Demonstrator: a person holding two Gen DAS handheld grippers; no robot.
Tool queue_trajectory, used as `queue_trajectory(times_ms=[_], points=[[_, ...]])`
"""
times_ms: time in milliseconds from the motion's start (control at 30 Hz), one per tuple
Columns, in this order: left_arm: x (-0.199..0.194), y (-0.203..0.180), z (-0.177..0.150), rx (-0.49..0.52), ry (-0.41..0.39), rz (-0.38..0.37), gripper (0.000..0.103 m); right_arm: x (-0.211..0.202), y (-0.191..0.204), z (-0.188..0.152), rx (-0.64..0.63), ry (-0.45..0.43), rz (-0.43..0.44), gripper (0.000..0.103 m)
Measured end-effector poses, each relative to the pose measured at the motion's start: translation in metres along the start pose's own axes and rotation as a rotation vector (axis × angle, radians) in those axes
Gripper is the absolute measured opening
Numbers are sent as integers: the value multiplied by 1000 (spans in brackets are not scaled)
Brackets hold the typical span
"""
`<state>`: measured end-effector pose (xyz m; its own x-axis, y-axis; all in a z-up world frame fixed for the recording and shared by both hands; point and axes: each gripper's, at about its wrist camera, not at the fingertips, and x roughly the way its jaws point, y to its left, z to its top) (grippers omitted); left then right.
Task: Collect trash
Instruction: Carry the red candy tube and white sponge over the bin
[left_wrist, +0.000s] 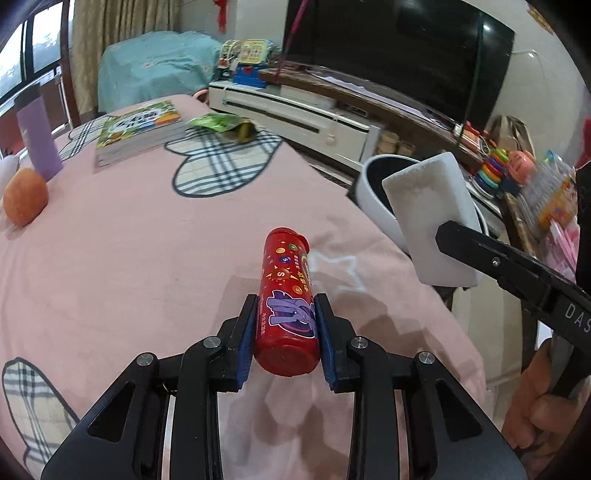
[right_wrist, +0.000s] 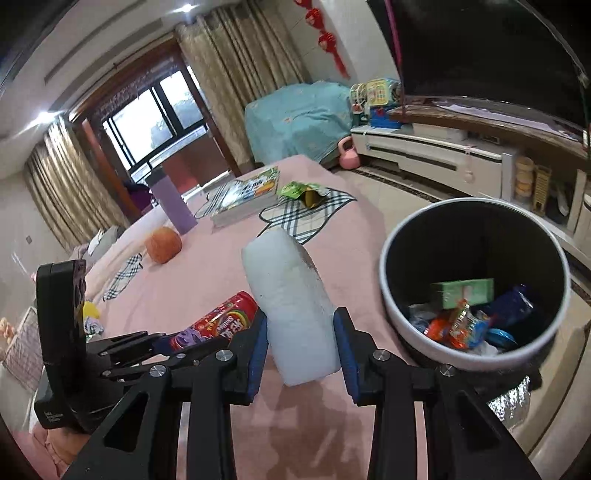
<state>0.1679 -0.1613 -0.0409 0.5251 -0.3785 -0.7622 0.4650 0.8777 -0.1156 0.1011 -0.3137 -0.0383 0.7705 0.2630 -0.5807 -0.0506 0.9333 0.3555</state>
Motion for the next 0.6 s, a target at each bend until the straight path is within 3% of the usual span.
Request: queue_trajectory(times_ms=[600], points=[[-9,-44,3,61,-11,-36,28,-40,-49,-14,113,-64,-37,35]])
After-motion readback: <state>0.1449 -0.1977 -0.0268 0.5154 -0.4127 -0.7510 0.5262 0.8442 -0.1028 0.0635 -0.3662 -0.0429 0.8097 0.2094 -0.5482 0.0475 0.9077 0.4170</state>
